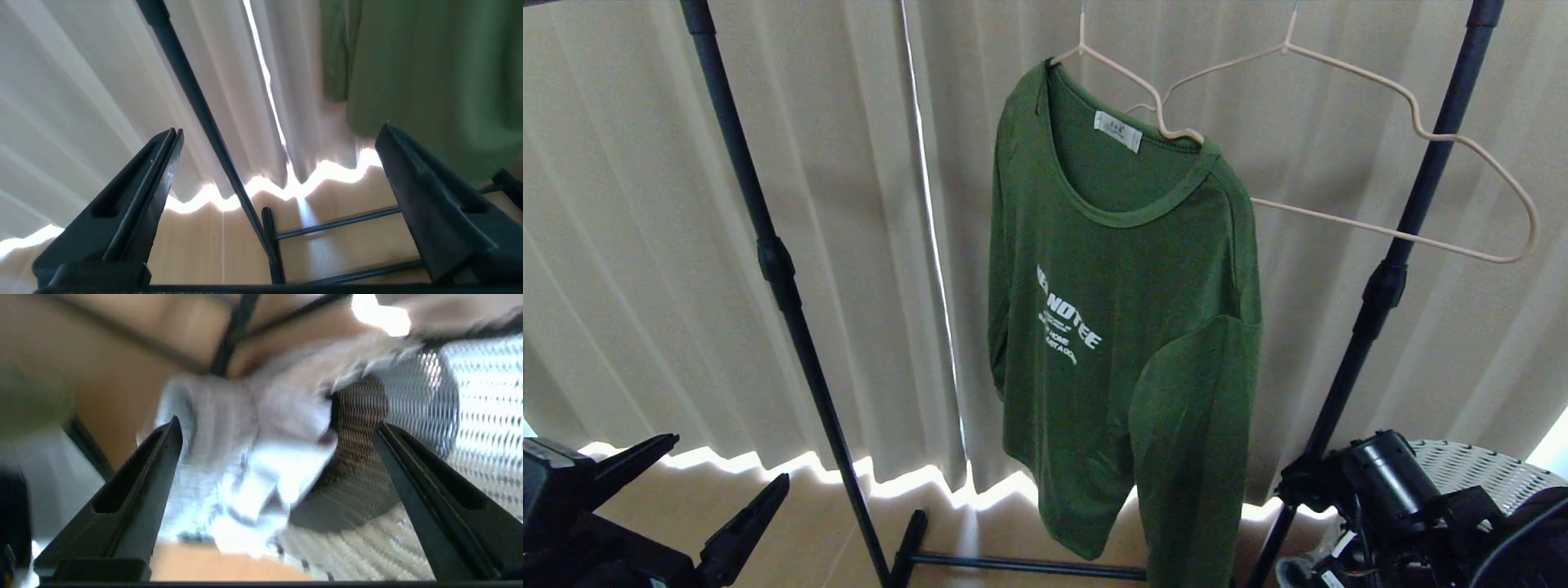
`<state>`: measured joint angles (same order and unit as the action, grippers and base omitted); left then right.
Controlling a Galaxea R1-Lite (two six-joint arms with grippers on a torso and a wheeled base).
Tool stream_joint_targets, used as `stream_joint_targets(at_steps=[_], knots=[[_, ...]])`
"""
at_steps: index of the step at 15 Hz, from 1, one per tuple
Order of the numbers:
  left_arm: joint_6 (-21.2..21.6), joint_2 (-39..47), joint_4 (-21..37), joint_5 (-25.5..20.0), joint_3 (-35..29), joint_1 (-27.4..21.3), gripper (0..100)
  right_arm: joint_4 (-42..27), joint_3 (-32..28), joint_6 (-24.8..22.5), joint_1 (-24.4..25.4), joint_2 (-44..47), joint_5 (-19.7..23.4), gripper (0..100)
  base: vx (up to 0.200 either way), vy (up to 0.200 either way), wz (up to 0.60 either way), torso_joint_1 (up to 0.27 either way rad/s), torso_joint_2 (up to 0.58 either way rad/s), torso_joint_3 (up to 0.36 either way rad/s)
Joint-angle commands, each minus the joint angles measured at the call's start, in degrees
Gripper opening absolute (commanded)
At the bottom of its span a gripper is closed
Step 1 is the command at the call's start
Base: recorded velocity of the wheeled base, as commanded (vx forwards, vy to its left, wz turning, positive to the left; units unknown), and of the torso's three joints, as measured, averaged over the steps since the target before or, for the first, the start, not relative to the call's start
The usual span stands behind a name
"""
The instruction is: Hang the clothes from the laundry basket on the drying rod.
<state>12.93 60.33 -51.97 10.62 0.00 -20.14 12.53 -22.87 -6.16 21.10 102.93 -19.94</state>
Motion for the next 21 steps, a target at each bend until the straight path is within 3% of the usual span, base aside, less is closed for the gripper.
stream_joint_targets(at_steps=[1,6,7,11,15,19,21], knots=[[0.0,0.7,0.0,0.0,0.0,0.0,100,0.5,-0.3,-0.1,0.0,3.0,-0.2,100,0.0,0.0,0.0,0.0,0.0,0.0],[0.0,0.6,0.0,0.0,0.0,0.0,100,0.0,-3.0,-1.3,-0.4,7.2,-3.9,100,0.0,0.0,0.0,0.0,0.0,0.0],[-0.1,0.6,-0.1,-0.1,0.0,0.0,100,0.3,-3.4,-1.6,-1.0,8.5,-5.3,0,0.0,0.0,0.0,0.0,0.0,0.0],[-0.1,0.6,-0.1,-0.1,0.0,0.0,100,1.4,-3.1,-1.0,-1.2,6.0,-6.2,0,0.0,0.0,0.0,0.0,0.0,0.0],[-0.1,0.6,-0.1,-0.1,0.0,0.0,100,3.5,-3.2,-0.6,-1.2,-10.6,-5.4,0,0.0,0.0,0.0,0.0,0.0,0.0],[-0.3,0.6,-0.1,0.0,0.0,0.0,100,5.0,-4.2,0.7,-1.2,-25.8,0.3,0,0.0,0.0,0.0,0.0,0.0,0.0],[-0.7,-0.7,0.1,0.1,0.0,0.0,100,4.9,-6.2,0.8,-2.2,-30.6,0.9,0,0.0,0.0,0.0,0.0,0.0,0.0]])
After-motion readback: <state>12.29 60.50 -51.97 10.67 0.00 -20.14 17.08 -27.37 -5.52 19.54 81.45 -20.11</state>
